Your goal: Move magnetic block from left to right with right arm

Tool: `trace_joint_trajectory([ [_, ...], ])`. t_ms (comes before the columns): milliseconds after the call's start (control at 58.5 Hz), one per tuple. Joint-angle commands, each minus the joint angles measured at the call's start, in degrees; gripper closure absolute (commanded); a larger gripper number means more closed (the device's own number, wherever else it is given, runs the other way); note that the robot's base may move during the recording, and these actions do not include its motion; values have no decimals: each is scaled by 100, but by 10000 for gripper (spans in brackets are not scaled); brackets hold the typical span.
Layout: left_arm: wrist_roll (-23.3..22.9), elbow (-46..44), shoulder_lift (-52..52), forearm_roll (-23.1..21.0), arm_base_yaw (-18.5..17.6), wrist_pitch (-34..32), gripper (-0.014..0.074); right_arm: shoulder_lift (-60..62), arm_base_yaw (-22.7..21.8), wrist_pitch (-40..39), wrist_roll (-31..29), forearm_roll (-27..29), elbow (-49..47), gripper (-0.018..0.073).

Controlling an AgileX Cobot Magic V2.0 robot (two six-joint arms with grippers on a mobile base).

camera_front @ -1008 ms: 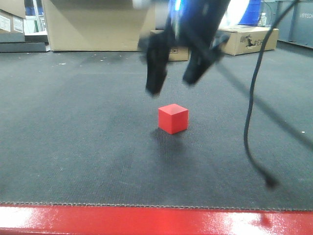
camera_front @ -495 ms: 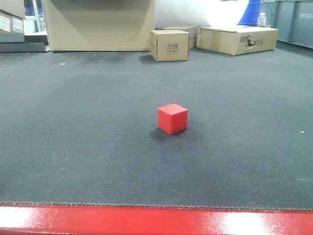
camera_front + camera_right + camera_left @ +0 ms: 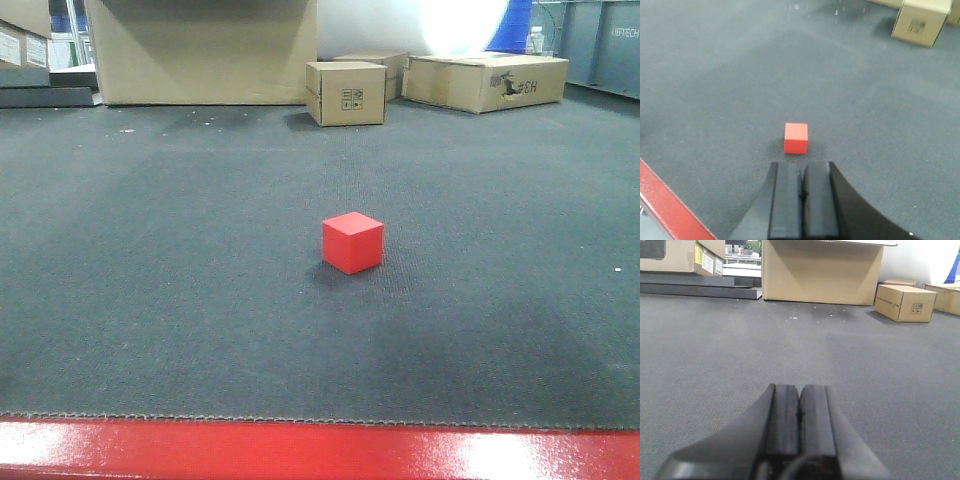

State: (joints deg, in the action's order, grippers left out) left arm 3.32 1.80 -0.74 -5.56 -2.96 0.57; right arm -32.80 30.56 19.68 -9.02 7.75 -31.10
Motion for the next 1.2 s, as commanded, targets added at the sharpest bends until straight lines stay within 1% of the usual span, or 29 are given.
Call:
trace_joint_trajectory([
  [0,-34,62,-57,-27,-47,-519,722,92,-34,-520,-2,51,-134,502],
  [342,-34,62,-57,-27,-47,-519,722,91,-34,-523,-7,40,-114,502],
  [444,-34,62,-57,-27,-47,-519,722,154,-201,-631,-7,-65,-64,502],
  [478,-34,62,-57,-27,-47,-519,722,214,-325,-644,-7,-65,-23,502],
  [564,-34,62,-57,-27,-47,-519,722,532,-803,-755,-7,-65,210,502],
  [666,-34,62,-57,-27,-47,-519,722,1079,-1502,-956,-7,-78,687,502],
  [769,-34,62,-57,-27,-47,-519,722,1647,-2173,-1462,-7,-126,1383,502],
  [837,-34,62,-57,-27,-47,-519,722,2006,-2536,-1853,-7,-126,1878,502],
  [939,-34,62,-57,-27,-47,-519,722,2525,-2932,-2349,-7,-126,2571,502],
  [1008,-34,62,-57,-27,-47,-519,722,2817,-3106,-2581,-7,-126,2912,502],
  [1127,-34,62,-57,-27,-47,-519,722,3349,-3312,-2655,-7,-126,3292,502],
  [1178,-34,62,-57,-27,-47,-519,722,3491,-3381,-2493,-7,-150,3292,502],
])
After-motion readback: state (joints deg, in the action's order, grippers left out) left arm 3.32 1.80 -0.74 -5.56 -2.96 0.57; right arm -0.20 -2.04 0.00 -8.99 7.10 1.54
